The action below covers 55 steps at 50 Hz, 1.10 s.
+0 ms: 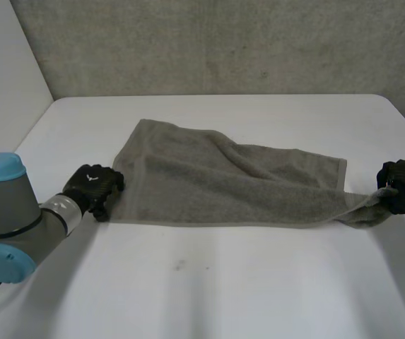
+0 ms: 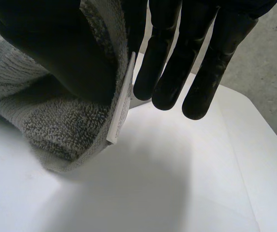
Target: Fold the towel.
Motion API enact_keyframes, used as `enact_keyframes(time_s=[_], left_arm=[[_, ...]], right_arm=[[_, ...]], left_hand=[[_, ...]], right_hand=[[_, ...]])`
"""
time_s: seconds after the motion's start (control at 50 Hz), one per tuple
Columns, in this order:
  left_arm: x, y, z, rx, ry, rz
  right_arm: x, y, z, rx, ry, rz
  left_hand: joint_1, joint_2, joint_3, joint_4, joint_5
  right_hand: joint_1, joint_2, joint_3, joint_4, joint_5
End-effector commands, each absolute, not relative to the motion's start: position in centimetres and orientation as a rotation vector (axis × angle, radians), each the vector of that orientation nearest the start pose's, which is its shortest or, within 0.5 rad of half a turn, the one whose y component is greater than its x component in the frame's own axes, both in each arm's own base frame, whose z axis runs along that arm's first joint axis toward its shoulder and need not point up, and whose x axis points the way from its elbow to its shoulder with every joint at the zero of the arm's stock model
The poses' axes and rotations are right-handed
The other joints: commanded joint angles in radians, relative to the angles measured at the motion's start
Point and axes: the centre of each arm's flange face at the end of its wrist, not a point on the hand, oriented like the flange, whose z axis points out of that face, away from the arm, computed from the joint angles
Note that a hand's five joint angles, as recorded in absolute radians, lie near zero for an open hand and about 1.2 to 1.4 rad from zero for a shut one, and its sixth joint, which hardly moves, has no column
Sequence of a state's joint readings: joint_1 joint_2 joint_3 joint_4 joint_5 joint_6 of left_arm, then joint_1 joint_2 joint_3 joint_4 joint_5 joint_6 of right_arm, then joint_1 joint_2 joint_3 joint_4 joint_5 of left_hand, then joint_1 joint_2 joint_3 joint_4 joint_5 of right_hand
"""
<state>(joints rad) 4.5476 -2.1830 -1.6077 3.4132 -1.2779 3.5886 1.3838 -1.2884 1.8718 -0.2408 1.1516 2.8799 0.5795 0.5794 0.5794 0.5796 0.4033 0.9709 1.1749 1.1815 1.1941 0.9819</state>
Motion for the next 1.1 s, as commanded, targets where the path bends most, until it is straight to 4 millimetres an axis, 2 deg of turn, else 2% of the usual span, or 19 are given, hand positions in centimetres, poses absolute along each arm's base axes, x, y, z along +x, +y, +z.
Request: enact_keyframes(time_s=[0.02,0.26,0.4,0.56,0.72,0.76,0.8,0.82,0.84,0.86,0.88,0.9,0.92,0.96,1.0,1.02,1.06,1.08,1.1], left_arm=[[-22.0,-33.7,10.6,1.064,2.425,-1.843],[-23.1,-34.2,10.0,1.099,2.413,-1.852],[-23.5,-34.7,10.7,1.097,2.387,-1.896],[-24.6,-34.1,11.6,1.121,2.326,-1.967],[-24.0,-33.0,11.9,1.116,2.341,-1.934],[-23.7,-32.7,12.4,1.104,2.328,-1.928],[-23.0,-31.8,14.3,1.058,2.292,-1.946],[-23.0,-31.8,14.3,1.058,2.292,-1.946],[-22.7,-31.3,15.3,1.035,2.271,-1.959],[-22.7,-31.3,15.3,1.035,2.271,-1.959],[-22.2,-31.0,16.3,1.006,2.251,-1.97],[-21.6,-30.6,17.4,0.979,2.231,-1.979],[-21.6,-30.6,17.4,0.978,2.23,-1.98],[-20.8,-29.9,18.5,0.956,2.223,-1.976],[-19.5,-28.0,19.9,0.938,2.247,-1.921],[-19.5,-28.0,19.9,0.938,2.247,-1.921],[-18.8,-26.0,21.4,0.932,2.271,-1.884],[-18.8,-26.0,21.4,0.932,2.272,-1.884],[-18.3,-25.0,22.1,0.922,2.295,-1.857]], right_arm=[[11.1,-32.3,15.7,-0.489,2.445,-1.793],[11.1,-32.1,15.5,-0.515,2.453,-1.79],[11.1,-32.1,15.4,-0.513,2.455,-1.788],[11.1,-32.1,15.5,-0.517,2.453,-1.79],[11.3,-31.9,15.5,-0.546,2.459,-1.783],[11.5,-31.7,15.5,-0.577,2.463,-1.781],[12.4,-31.1,15.5,-0.665,2.466,-1.754],[12.4,-31.1,15.5,-0.666,2.466,-1.754],[12.5,-30.9,15.8,-0.7,2.469,-1.75],[12.6,-30.7,16.6,-0.731,2.471,-1.762],[12.6,-30.7,16.6,-0.731,2.471,-1.762],[12.4,-30.4,17.6,-0.751,2.474,-1.776],[12.4,-30.4,17.6,-0.751,2.474,-1.776],[12.5,-29.5,19.0,-0.802,2.497,-1.744],[12.5,-28.9,19.4,-0.831,2.518,-1.702],[12.7,-28.3,19.6,-0.866,2.538,-1.653],[12.8,-27.6,19.8,-0.909,2.55,-1.598],[12.8,-27.6,19.8,-0.91,2.55,-1.597],[13.0,-26.7,20.2,-0.963,2.552,-1.546]], left_hand=[[0.162,0.162,0.162,0.162,0.164],[0.215,0.215,0.215,0.215,0.217],[0.815,0.816,0.816,0.815,0.817],[0.817,0.817,0.817,0.817,0.818],[0.817,0.817,0.817,0.817,0.818],[0.817,0.817,0.817,0.817,0.818],[0.817,0.817,0.817,0.817,0.818],[0.817,0.817,0.817,0.817,0.818],[0.817,0.817,0.817,0.817,0.818],[0.817,0.817,0.817,0.817,0.818],[0.817,0.817,0.817,0.817,0.818],[0.817,0.817,0.817,0.817,0.818],[0.817,0.817,0.817,0.817,0.818],[0.817,0.817,0.817,0.817,0.818],[0.817,0.817,0.817,0.817,0.818],[0.817,0.817,0.817,0.817,0.818],[0.817,0.817,0.817,0.817,0.818],[0.817,0.817,0.817,0.817,0.818],[0.817,0.817,0.817,0.817,0.818]], right_hand=[[0.425,0.221,0.215,0.202,0.24],[0.425,0.221,0.215,0.202,0.24],[0.425,0.221,0.215,0.202,0.24],[0.425,0.221,0.215,0.202,0.24],[0.425,0.221,0.215,0.202,0.24],[0.425,0.221,0.215,0.202,0.24],[0.425,0.221,0.215,0.202,0.24],[0.425,0.221,0.215,0.202,0.24],[0.425,0.221,0.215,0.202,0.24],[0.425,0.221,0.215,0.202,0.24],[0.425,0.221,0.215,0.202,0.24],[0.425,0.221,0.215,0.202,0.24],[0.425,0.221,0.215,0.202,0.24],[0.425,0.221,0.215,0.202,0.24],[0.425,0.221,0.215,0.202,0.24],[0.425,0.221,0.215,0.202,0.24],[0.425,0.221,0.215,0.202,0.24],[0.425,0.221,0.215,0.202,0.24],[0.425,0.221,0.215,0.202,0.24]])
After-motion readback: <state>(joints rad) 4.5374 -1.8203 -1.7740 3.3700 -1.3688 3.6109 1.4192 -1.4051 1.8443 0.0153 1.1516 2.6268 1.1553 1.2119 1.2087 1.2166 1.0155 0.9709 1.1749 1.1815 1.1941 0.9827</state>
